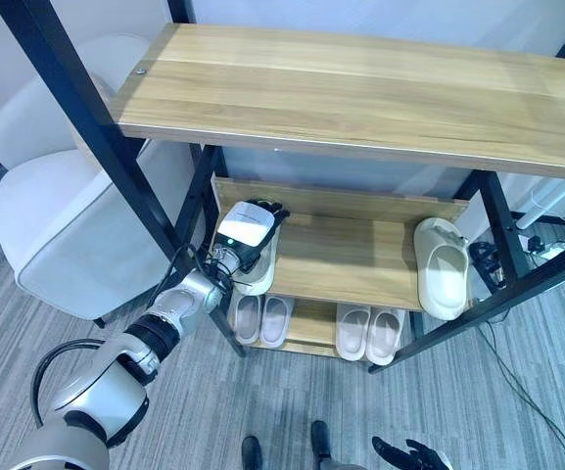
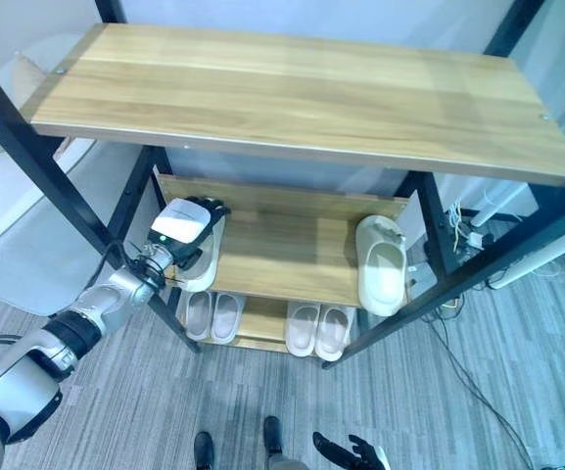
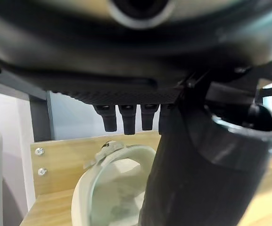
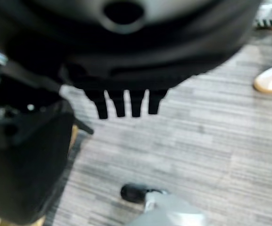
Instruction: Arrange the slippers neatly on the shoe rack.
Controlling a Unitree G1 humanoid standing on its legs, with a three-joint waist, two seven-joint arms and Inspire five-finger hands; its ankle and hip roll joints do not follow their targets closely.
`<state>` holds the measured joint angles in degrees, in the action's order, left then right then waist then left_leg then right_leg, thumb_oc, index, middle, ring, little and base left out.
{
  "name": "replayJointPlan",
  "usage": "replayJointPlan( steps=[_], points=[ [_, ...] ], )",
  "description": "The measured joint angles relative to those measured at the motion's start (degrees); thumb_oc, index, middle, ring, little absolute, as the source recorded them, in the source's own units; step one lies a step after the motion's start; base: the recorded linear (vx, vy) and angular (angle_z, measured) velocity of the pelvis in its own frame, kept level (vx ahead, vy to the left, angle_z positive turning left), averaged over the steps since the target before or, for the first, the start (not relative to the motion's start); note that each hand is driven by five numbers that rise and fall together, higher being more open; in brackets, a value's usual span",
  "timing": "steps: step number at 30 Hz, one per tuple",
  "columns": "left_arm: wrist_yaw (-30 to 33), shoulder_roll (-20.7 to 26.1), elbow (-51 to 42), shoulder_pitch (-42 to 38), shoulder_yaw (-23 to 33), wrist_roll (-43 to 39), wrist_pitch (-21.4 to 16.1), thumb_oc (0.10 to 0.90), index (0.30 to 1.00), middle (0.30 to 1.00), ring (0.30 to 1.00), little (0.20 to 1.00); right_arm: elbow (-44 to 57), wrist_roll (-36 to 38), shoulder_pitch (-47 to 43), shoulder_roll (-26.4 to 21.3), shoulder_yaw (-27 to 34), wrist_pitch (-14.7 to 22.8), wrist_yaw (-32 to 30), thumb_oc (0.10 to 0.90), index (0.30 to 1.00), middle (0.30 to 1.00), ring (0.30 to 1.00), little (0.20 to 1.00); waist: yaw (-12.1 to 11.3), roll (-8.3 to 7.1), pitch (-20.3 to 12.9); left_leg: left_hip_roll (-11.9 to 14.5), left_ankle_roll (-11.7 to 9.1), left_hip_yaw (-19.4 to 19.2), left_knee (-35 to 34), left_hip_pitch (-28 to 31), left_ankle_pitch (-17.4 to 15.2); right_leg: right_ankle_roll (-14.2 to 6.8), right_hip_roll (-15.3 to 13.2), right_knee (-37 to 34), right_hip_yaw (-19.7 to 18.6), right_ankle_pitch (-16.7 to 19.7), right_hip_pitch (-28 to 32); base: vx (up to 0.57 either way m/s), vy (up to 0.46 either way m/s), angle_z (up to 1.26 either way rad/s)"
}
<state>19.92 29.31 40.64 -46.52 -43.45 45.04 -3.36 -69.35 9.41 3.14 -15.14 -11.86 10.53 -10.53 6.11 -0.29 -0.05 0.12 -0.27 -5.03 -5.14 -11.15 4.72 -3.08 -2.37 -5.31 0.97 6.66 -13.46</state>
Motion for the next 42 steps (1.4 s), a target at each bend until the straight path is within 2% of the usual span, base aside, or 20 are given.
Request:
replayJointPlan(
  steps=[2,16,17,18,20,25,29,37,42],
  points=[
    [0.2,-0.1,1.6,-1.6,-1.9,0.0,0.0,0.800,0.900,0.900,0.900,0.900,0.1,0.0,-0.1,-0.1,0.0,0.2,-0.7,0.800,0.900,0.900,0.900,0.900,0.1,-0.33,-0.2,-0.1,0.0,-0.3,0.0,0.0,0.0,0.0,0.0,0.0,-0.3,0.0,-0.1,0.02,0.002,-0.06],
    [1.0,-1.0,6.4,-6.1,-3.7,-0.1,1.2,0.800,0.900,0.900,0.900,0.900,0.2,0.0,0.1,-0.1,-0.2,0.5,-1.2,0.800,0.900,0.900,0.900,0.900,0.8,-0.43,-0.3,-0.1,0.1,-1.0,0.0,-1.3,0.0,0.1,0.0,0.0,-1.1,0.3,-1.7,0.01,-0.001,-0.02],
    [1.0,-1.1,6.9,-6.3,-3.7,-0.1,1.2,0.780,0.869,0.869,0.869,0.869,0.2,0.0,-0.1,-0.1,-0.3,0.6,-1.2,0.800,0.900,0.900,0.900,0.900,0.9,-0.41,-0.3,-0.1,0.1,-1.0,0.0,-1.3,0.0,0.1,0.0,0.0,-1.1,0.3,-1.7,0.00,0.000,0.00],
    [1.1,-1.5,7.7,-6.7,-3.7,-0.1,1.3,0.631,0.646,0.646,0.646,0.646,0.3,-0.1,-0.3,-0.1,-0.6,0.6,-1.2,0.800,0.900,0.900,0.900,0.900,0.8,-0.40,-0.3,0.0,0.1,-1.0,0.0,-1.3,0.0,0.1,0.0,0.0,-1.1,0.3,-1.8,0.00,0.000,0.00],
    [1.1,-2.4,9.1,-7.0,-3.6,-1.3,1.3,0.400,0.300,0.300,0.300,0.300,0.3,-0.1,-0.6,-0.1,-1.3,0.5,-1.3,0.800,0.900,0.900,0.900,0.900,0.8,-0.39,-0.3,0.0,0.0,-1.1,0.0,-1.4,0.0,0.1,0.0,0.0,-1.2,0.3,-1.9,0.00,0.000,0.00],
    [1.9,-6.2,12.3,-7.1,-0.2,-7.4,3.5,0.400,0.300,0.300,0.300,0.300,0.7,-0.1,-1.1,0.1,-1.4,0.5,-1.7,0.800,0.900,0.900,0.900,0.900,0.7,-0.27,-0.4,0.0,0.1,-1.1,0.0,-1.7,0.0,0.1,0.0,0.0,-1.2,0.3,-2.1,0.00,0.000,0.00],
    [2.4,-6.5,11.1,-7.0,1.6,-9.7,3.7,0.400,0.300,0.300,0.300,0.300,0.6,-0.1,-1.2,0.1,-1.4,0.4,-1.8,0.800,0.900,0.900,0.900,0.900,0.7,-0.15,-0.4,0.0,0.1,-1.1,0.0,-1.6,0.0,0.1,0.1,0.0,-1.2,0.3,-2.1,0.00,-0.008,0.00],
    [3.7,-6.6,5.3,-3.6,1.4,-10.6,1.9,0.400,0.300,0.300,0.300,0.300,0.1,-0.1,-1.3,0.1,-1.4,0.2,-2.3,0.800,0.900,0.900,0.900,0.900,0.5,0.25,-0.2,0.0,0.1,-1.2,0.0,-1.7,0.0,0.1,0.0,0.0,-1.2,0.3,-2.2,-0.01,-0.007,-0.01],
    [5.9,-6.5,2.7,-3.5,0.0,-8.2,0.6,0.400,0.300,0.300,0.300,0.300,-0.2,-0.1,-1.4,0.0,-1.5,0.2,-2.4,0.800,0.900,0.900,0.900,0.900,0.9,0.48,0.0,0.0,0.0,-1.9,0.0,-3.7,0.2,0.2,0.1,0.0,-1.9,0.6,-4.6,-0.02,-0.011,-0.07]
  ],
)
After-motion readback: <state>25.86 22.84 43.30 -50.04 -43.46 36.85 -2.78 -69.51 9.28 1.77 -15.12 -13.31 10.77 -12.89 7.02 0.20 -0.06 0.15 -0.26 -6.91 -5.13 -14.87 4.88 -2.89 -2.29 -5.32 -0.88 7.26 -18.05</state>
